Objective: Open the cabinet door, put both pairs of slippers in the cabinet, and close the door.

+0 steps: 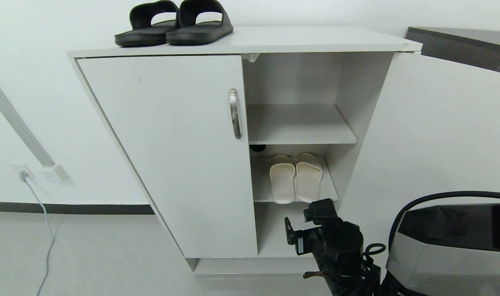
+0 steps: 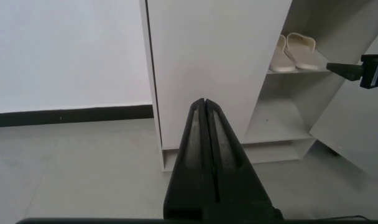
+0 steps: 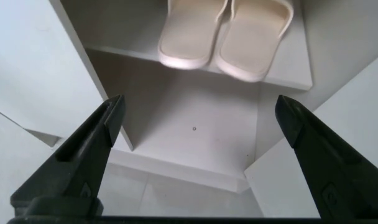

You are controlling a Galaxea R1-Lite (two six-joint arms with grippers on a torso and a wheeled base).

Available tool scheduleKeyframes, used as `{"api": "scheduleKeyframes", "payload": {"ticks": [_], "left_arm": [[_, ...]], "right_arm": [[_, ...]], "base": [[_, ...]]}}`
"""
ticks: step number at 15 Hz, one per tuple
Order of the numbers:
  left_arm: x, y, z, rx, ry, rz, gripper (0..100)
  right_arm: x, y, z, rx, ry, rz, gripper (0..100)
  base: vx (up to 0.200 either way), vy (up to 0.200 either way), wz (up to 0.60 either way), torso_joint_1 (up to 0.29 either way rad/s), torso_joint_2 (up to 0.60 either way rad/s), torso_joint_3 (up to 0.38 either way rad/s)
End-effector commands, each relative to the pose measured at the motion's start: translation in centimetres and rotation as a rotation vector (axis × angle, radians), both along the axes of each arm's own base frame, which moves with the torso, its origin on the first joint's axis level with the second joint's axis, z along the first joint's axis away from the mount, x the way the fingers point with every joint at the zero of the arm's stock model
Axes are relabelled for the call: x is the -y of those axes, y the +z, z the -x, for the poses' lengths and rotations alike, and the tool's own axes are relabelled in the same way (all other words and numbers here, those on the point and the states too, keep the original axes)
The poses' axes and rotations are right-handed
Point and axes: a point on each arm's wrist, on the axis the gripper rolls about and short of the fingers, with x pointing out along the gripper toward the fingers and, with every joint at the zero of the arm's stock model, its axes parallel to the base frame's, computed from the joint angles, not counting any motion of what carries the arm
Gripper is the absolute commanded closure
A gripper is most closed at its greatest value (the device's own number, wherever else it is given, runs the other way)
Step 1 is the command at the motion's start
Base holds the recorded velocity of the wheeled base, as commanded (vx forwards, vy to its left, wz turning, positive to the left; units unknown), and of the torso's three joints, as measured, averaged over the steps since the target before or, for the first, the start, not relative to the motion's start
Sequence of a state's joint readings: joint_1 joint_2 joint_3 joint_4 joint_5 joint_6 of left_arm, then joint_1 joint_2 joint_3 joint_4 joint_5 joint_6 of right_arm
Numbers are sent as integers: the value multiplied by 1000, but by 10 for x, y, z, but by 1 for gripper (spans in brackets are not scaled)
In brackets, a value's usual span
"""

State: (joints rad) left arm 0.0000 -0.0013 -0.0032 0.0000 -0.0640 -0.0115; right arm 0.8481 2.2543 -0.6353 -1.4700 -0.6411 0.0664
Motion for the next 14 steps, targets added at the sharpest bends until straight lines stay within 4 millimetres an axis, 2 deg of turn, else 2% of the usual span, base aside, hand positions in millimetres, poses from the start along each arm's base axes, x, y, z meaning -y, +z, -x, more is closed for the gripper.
{"api": "scheduleKeyframes", "payload": {"ticks": [1,5,11,14], "left_arm": [[0,0,0,-3,0,1,100],[0,0,0,-3,1,-1,100],[0,0,0,-3,1,1,100],[0,0,0,-3,1,2,100]], "right_arm": [[0,-1,0,2,0,1,0],[0,0,0,5,0,-1,0],[0,-1,0,4,1,1,0],[0,-2,0,2,1,4,0]], "base": [[0,0,0,7,2,198],[0,0,0,2,1,181],[0,0,0,0,0,10],[0,200,0,2,2,6]]}}
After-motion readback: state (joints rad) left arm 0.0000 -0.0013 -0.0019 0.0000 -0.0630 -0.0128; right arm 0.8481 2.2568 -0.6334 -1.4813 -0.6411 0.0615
